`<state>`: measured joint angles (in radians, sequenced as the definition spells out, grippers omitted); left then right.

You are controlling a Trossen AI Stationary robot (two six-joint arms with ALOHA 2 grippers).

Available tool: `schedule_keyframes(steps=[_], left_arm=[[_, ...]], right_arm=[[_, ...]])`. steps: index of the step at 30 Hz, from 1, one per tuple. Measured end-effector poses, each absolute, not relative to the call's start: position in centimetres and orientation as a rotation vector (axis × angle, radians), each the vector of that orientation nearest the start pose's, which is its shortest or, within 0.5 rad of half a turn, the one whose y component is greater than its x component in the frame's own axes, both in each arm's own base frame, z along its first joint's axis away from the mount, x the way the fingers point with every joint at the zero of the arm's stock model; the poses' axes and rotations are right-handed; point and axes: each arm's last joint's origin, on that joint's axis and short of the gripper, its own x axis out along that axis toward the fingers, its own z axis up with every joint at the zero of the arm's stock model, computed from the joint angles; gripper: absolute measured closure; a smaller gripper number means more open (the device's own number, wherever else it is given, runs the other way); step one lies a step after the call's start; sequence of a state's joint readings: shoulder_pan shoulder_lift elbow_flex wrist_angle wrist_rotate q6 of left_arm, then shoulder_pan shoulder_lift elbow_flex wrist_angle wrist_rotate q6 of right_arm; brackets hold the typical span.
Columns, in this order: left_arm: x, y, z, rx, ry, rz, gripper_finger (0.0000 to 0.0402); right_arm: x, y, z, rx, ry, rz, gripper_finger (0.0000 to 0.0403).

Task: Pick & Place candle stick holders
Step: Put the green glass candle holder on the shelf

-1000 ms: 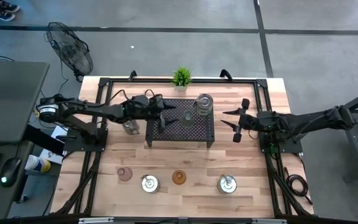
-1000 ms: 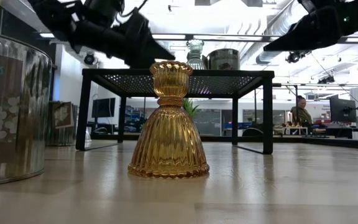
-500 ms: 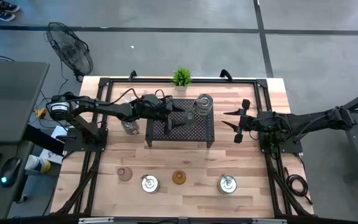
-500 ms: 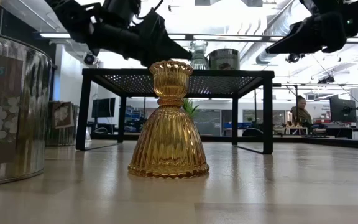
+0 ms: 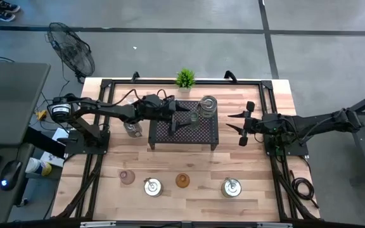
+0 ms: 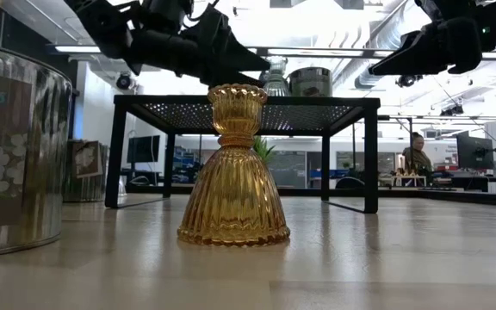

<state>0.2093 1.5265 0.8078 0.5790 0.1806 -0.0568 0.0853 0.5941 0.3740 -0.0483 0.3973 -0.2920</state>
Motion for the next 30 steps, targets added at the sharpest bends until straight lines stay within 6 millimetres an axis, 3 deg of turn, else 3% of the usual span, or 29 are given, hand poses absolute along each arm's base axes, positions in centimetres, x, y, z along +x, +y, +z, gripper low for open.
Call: schedule_keyframes(steps=[30], left_arm=[[33.5,6.5,23.0,-0.072,0.071,0.029,0.0083]], right_arm=[[14.5,0.1,23.2,-0.357,0.305,-0.274,0.0249]])
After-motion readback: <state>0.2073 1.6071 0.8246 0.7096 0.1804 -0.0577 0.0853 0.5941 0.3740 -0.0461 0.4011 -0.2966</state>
